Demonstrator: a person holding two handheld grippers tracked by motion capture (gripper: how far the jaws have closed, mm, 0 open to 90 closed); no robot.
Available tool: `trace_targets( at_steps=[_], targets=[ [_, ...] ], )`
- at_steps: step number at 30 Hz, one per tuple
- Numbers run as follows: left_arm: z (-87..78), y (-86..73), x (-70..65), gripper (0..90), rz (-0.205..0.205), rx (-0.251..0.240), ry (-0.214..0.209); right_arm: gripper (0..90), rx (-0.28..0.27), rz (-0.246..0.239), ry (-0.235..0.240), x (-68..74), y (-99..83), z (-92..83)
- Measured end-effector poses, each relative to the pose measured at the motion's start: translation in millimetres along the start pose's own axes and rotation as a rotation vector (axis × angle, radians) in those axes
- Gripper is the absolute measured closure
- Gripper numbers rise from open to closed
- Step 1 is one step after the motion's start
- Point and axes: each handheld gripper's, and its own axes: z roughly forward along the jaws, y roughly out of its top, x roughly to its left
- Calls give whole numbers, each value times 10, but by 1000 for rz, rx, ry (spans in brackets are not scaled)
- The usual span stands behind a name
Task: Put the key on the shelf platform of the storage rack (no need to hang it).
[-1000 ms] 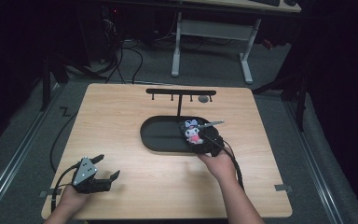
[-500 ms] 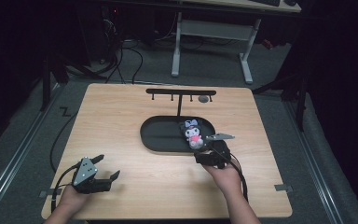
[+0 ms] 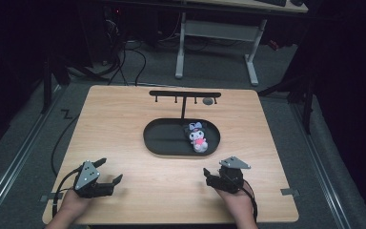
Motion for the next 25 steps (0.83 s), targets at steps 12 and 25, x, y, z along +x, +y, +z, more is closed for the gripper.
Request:
trace_targets(
  at_steps=[12,25],
  targets=[
    [5,5,-1,155,3,8,1,198,-91,-67,35,293,-345,-257],
    [3,4,6,155,0,6,-6,199,-69,-59,22,263,-359,-200]
  ],
)
